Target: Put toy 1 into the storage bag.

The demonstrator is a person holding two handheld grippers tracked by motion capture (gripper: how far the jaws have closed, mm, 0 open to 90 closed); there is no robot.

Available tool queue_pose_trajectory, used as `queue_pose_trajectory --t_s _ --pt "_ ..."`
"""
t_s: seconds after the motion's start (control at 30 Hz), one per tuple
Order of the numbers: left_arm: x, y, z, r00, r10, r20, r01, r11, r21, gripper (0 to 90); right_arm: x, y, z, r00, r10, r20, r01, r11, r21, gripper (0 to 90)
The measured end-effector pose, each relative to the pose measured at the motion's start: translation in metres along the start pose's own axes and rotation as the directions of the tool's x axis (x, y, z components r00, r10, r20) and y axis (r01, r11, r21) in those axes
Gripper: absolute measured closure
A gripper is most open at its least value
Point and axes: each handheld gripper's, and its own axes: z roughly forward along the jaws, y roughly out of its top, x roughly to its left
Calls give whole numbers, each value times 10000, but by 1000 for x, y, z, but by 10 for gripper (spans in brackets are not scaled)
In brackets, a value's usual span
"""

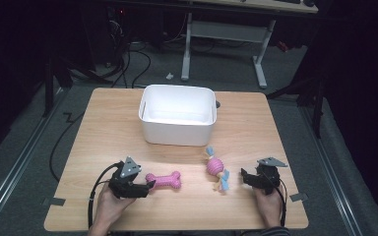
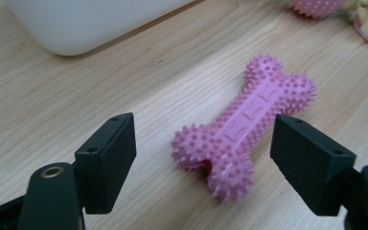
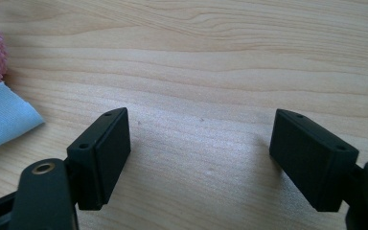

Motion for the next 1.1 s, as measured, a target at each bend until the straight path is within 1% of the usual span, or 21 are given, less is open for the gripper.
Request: queue_pose_trajectory --t_s 0.03,0.13,0.23,0.37,0.4,0.43,0.5,0.53,0.57,0.6,0.7,0.73,0.83,0.87,0.9,0.93,1.0,1.07,1.1 --pt "0 0 0 10000 0 0 0 10000 0 241 0 0 0 10000 0 0 0 10000 0 219" --pt "-3 6 6 9997 222 103 -223 9997 140 238 0 0 0 10000 -1 -4 1 10000 -2 219" --pt "-5 8 9 9994 300 150 -303 9993 200 238 0 0 0 10000 2 0 -2 10000 -1 219" --pt "-8 14 16 9982 519 314 -532 9977 419 239 0 0 0 10000 -2 -5 2 10000 -1 219" --pt "-11 16 19 9970 681 380 -702 9959 563 244 0 0 0 10000 4 -1 -4 10000 0 219" --pt "-11 16 19 9970 681 380 -702 9959 563 245 0 0 0 10000 4 -1 -4 10000 0 219" --pt "-15 17 24 9951 884 443 -913 9934 696 247 0 0 0 10000 1 -1 -1 10000 1 219" --pt "-17 19 28 9933 1017 546 -1060 9909 835 250 0 0 0 10000 0 -1 0 10000 0 219" --pt "-17 19 28 9933 1017 546 -1060 9909 835 251 0 0 0 10000 0 -1 0 10000 0 219" --pt "-19 20 33 9913 1162 617 -1218 9879 963 252 0 0 0 10000 1 -1 -1 10000 -2 219" --pt "-21 22 36 9899 1238 694 -1306 9860 1037 256 0 0 0 10000 -4 -2 4 10000 0 219" --pt "-21 23 39 9884 1293 798 -1375 9846 1082 260 0 0 0 10000 -6 -3 6 10000 -1 219" --pt "-22 25 42 9871 1361 839 -1453 9824 1169 275 0 0 0 10000 -5 -4 5 10000 -1 219" --pt "-23 25 45 9854 1470 859 -1576 9784 1339 279 0 0 0 10000 -4 -5 4 10000 -2 219" --pt "-23 25 45 9854 1470 859 -1576 9784 1339 281 0 0 0 10000 -4 -5 4 10000 -2 219" --pt "-23 26 48 9838 1526 945 -1653 9754 1456 282 0 0 0 10000 -4 -6 4 10000 1 219" --pt "-24 26 49 9832 1550 961 -1683 9741 1509 287 0 0 0 10000 -7 -6 7 10000 -1 219" --pt "-24 26 51 9819 1606 1007 -1755 9710 1626 295 0 0 0 10000 -7 -9 7 10000 -1 219" --pt "-24 26 51 9819 1606 1007 -1755 9710 1626 299 0 0 0 10000 -7 -9 7 10000 -1 219"
